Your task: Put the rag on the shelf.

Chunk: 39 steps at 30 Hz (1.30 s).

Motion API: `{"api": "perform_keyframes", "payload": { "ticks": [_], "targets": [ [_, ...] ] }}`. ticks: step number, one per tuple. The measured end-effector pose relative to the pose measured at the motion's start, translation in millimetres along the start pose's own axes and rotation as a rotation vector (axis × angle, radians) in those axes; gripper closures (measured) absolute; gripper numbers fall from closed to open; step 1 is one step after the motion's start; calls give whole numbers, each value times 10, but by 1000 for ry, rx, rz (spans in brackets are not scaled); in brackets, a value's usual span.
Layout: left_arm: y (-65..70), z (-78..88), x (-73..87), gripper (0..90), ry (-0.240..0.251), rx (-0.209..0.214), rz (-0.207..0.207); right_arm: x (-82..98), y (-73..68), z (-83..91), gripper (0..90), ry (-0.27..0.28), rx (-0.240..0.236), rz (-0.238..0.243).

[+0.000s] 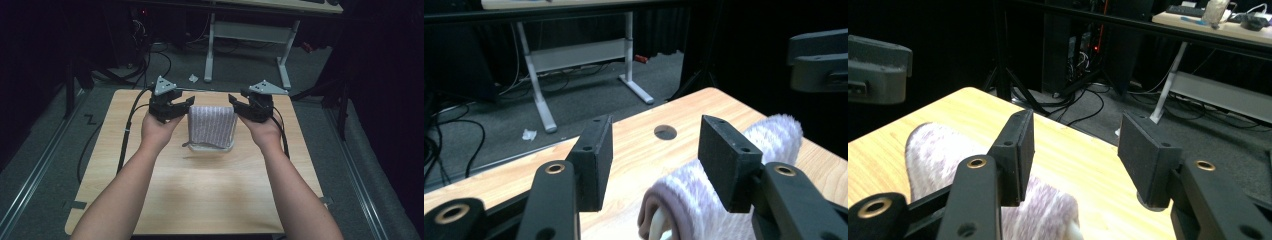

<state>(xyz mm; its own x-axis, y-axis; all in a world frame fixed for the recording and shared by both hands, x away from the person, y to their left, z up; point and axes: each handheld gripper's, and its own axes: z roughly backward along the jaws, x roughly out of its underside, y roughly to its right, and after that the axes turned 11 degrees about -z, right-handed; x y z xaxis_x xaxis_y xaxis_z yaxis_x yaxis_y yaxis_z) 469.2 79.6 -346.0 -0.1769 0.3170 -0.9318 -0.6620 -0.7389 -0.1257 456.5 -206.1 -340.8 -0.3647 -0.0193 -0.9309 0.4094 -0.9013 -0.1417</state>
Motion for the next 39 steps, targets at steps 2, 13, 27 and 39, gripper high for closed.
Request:
{"api": "perform_keyframes", "payload": {
  "ticks": [2,13,27,39],
  "targets": [
    [-2,58,45,480,7,5,10,38,-17,51,485,2,-2,11],
    [-7,368,697,463,-31,-2,48,428,-158,393,459,-18,-8,46],
    [237,336,1283,447,-134,67,38,1036,-98,347,429,-139,-6,38],
    [581,385,1827,428,-218,180,64,1651,-83,367,400,-234,4,19]
  ]
}}
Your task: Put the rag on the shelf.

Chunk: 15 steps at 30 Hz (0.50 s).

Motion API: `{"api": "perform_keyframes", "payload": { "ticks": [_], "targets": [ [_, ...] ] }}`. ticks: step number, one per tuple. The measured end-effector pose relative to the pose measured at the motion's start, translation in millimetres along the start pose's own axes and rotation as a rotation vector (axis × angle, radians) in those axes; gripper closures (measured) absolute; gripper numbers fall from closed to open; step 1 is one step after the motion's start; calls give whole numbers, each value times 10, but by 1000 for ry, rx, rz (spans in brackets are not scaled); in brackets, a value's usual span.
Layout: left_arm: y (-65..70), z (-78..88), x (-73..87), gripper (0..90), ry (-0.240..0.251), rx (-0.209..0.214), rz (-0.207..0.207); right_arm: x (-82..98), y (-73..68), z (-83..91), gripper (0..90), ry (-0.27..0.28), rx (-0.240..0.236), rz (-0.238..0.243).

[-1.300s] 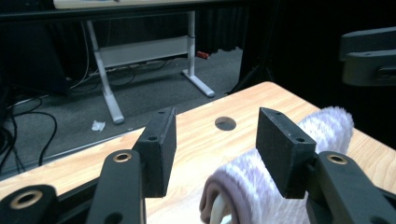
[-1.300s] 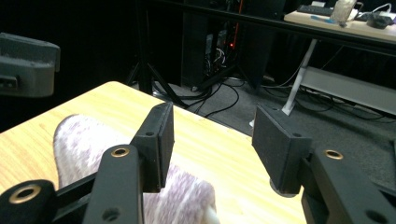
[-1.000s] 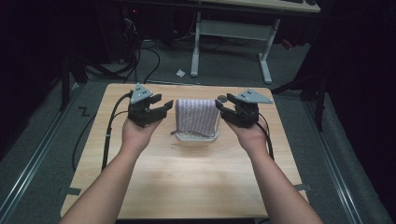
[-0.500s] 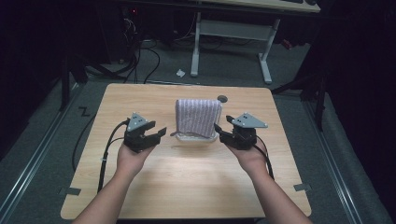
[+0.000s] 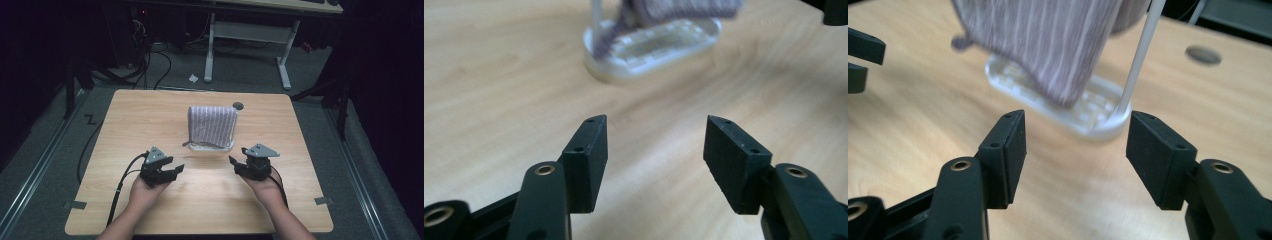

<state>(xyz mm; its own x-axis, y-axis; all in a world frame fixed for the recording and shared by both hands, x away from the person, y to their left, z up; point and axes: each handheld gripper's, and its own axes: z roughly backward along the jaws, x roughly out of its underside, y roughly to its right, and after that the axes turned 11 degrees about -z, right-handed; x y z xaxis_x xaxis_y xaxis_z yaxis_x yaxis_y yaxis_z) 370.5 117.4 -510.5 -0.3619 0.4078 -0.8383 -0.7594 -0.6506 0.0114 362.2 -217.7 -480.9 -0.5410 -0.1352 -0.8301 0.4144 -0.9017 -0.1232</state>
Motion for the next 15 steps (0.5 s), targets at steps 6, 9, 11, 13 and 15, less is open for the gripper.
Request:
{"api": "perform_keyframes", "payload": {
  "ticks": [6,9,11,13,15],
  "targets": [
    [256,311,350,421,-26,-14,17,523,-89,194,384,-64,2,-24],
    [234,361,303,392,-22,3,-9,524,-74,251,425,-32,19,-12],
    [169,337,318,392,-26,7,29,534,0,240,410,-37,8,-72],
    [124,301,345,389,-31,37,55,534,32,209,405,-51,11,-95],
    [105,278,354,373,-45,26,31,531,43,204,405,-45,22,-83]
  ]
}}
